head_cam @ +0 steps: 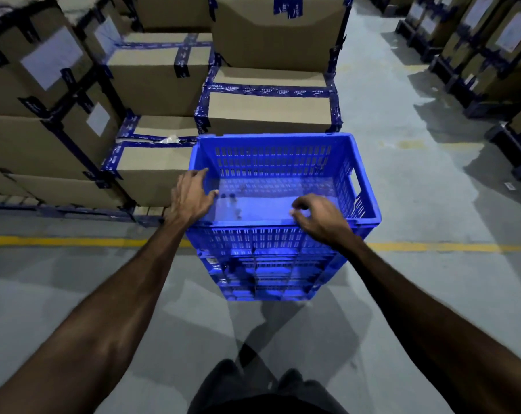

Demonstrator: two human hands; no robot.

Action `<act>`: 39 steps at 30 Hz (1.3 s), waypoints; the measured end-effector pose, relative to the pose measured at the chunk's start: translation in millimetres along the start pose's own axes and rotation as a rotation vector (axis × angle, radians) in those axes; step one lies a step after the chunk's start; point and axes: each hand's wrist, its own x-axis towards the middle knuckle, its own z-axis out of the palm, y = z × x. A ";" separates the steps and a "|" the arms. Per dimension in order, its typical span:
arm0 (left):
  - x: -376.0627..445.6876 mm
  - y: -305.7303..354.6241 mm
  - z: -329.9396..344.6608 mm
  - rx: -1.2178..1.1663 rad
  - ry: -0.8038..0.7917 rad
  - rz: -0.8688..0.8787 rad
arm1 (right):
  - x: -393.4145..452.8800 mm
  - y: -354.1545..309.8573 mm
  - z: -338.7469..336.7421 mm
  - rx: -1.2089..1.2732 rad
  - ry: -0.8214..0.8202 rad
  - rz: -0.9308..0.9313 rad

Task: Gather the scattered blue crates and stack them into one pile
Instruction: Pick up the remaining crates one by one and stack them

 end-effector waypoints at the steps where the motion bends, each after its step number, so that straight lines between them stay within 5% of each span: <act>1: 8.2 7.7 2.0 0.013 -0.007 0.044 | 6.8 -6.1 6.8 0.002 -0.096 -0.008; 7: 84.7 48.2 19.9 0.156 -0.102 0.270 | 37.4 -28.8 27.4 -0.137 -0.489 0.047; 15: 203.1 106.9 40.2 0.239 -0.247 0.448 | 74.7 -51.1 38.7 -0.223 -0.790 0.132; 24: 254.0 132.4 67.9 0.251 -0.368 0.426 | 77.0 -42.6 46.9 -0.208 -0.684 0.088; 39: 253.3 121.9 86.0 0.294 -0.173 0.468 | 83.1 -44.5 43.7 -0.179 -0.681 0.060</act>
